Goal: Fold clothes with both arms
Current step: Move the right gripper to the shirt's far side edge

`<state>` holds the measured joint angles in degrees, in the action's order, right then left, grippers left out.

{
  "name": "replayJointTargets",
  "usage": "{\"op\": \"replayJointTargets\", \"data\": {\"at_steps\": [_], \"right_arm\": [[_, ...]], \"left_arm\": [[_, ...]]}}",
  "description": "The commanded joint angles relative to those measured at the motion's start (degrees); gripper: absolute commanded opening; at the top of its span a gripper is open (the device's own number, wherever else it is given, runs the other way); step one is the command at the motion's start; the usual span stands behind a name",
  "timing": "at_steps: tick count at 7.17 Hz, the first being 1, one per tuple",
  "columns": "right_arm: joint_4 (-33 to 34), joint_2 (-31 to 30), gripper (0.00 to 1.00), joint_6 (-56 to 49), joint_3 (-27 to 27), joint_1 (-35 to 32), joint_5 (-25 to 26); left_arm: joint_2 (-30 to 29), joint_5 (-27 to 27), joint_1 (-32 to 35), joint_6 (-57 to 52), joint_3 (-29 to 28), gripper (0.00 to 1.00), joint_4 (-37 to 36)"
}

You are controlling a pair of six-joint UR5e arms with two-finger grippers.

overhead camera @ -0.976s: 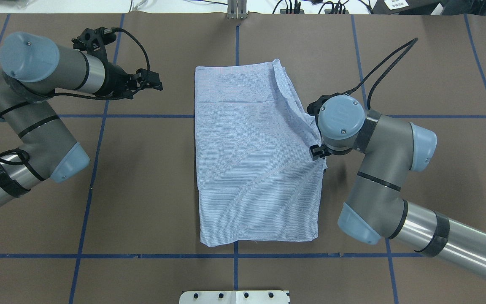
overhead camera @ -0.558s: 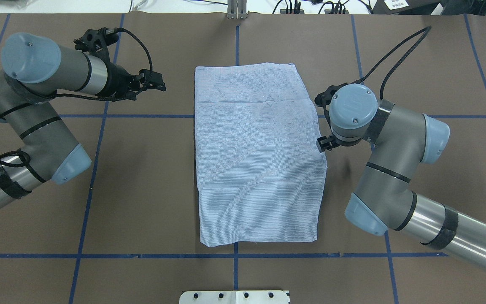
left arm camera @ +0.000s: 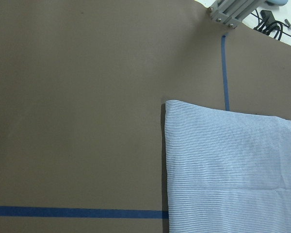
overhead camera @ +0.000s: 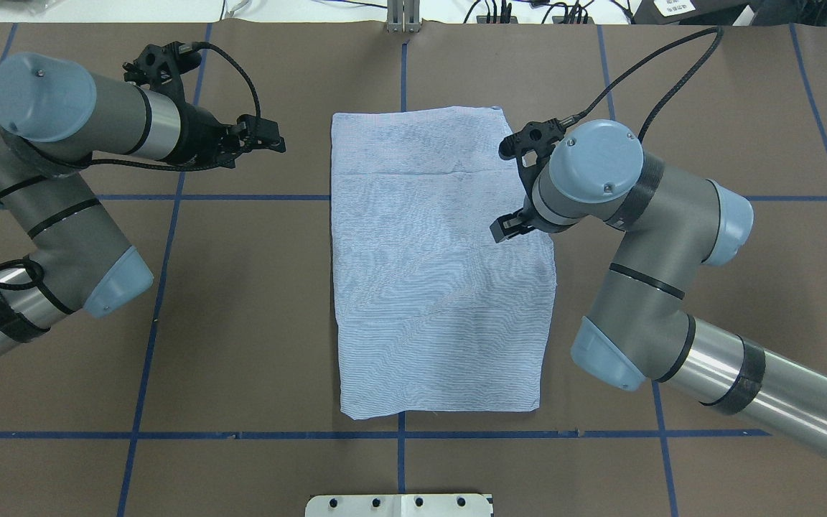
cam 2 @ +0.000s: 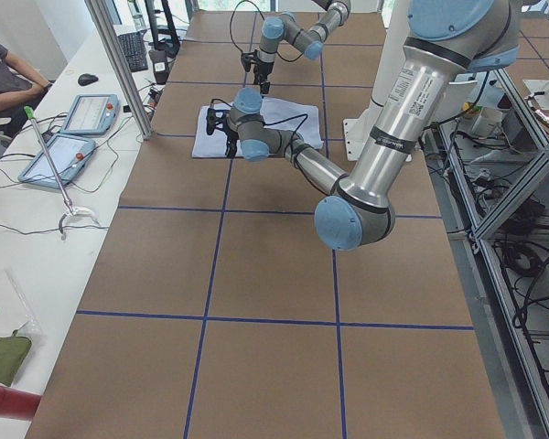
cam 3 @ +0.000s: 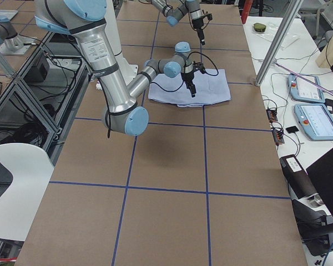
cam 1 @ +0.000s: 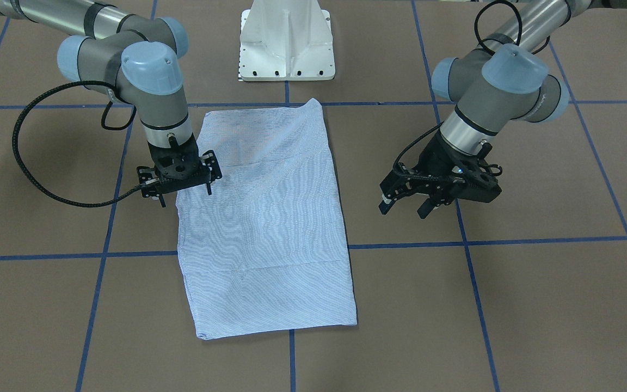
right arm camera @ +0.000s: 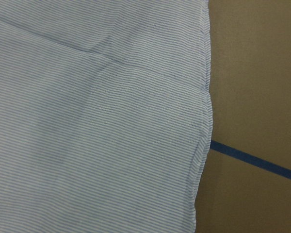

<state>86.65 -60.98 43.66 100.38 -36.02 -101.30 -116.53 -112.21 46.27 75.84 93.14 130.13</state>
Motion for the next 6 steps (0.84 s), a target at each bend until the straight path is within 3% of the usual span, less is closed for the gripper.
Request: {"op": "replayJointTargets", "data": {"at_steps": [1, 3, 4, 6], "right_arm": [[-0.3, -1.0, 1.0, 1.9, 3.3, -0.5, -5.3], [-0.7, -1.2, 1.0, 11.3, 4.3, -2.8, -12.6], [-0.5, -1.5, 1.0, 11.9, 5.9, -3.4, -13.5], [-0.6, -3.7, 1.0, 12.0, 8.3, -3.3, -13.5]], "left_arm": [[0.4, 0.1, -2.7, 1.7, 3.2, 1.0, -0.4], [0.3, 2.4, -8.4, 5.0, 7.7, 1.0, -6.4], [-0.2, 6.0, -12.6, 7.1, 9.7, 1.0, -10.4], [-0.3, 11.6, -19.3, 12.0, 10.3, 0.99, -11.5]]}}
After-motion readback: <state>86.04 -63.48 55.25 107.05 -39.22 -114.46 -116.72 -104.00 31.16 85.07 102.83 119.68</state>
